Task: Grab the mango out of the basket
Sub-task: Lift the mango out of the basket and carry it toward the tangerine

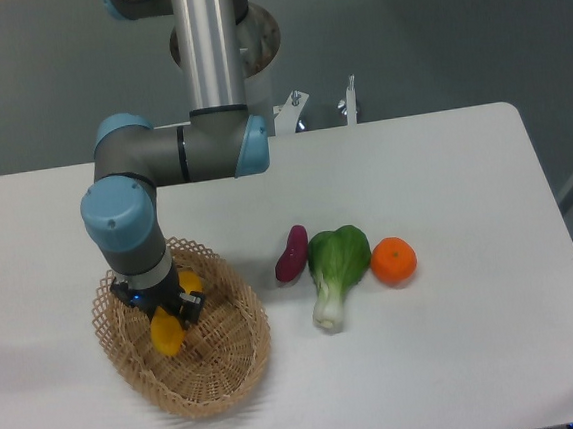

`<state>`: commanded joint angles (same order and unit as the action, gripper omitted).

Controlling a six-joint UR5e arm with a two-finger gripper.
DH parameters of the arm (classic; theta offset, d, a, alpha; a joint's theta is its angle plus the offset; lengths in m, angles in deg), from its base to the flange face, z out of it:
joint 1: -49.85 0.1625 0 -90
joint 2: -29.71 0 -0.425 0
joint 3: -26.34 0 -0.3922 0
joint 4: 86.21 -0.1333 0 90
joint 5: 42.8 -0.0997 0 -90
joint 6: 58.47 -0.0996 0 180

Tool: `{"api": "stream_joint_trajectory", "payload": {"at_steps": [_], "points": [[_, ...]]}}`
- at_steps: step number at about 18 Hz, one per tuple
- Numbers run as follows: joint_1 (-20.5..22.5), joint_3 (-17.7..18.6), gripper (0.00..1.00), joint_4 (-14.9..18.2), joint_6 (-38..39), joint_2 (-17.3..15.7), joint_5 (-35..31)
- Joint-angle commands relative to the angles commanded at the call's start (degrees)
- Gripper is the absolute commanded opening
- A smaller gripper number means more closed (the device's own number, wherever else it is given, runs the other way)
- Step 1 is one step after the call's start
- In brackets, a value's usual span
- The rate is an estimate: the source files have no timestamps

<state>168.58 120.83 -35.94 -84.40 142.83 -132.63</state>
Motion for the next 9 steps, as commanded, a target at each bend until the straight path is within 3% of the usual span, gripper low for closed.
{"api": "stream_joint_trajectory", "payload": {"at_steps": [4, 9], "points": [[4.5, -1.8, 0.48, 0.0, -5.2, -2.5, 0.0], [11.6, -7.2, 0.48, 0.4, -9.7, -4.5, 1.0]]}}
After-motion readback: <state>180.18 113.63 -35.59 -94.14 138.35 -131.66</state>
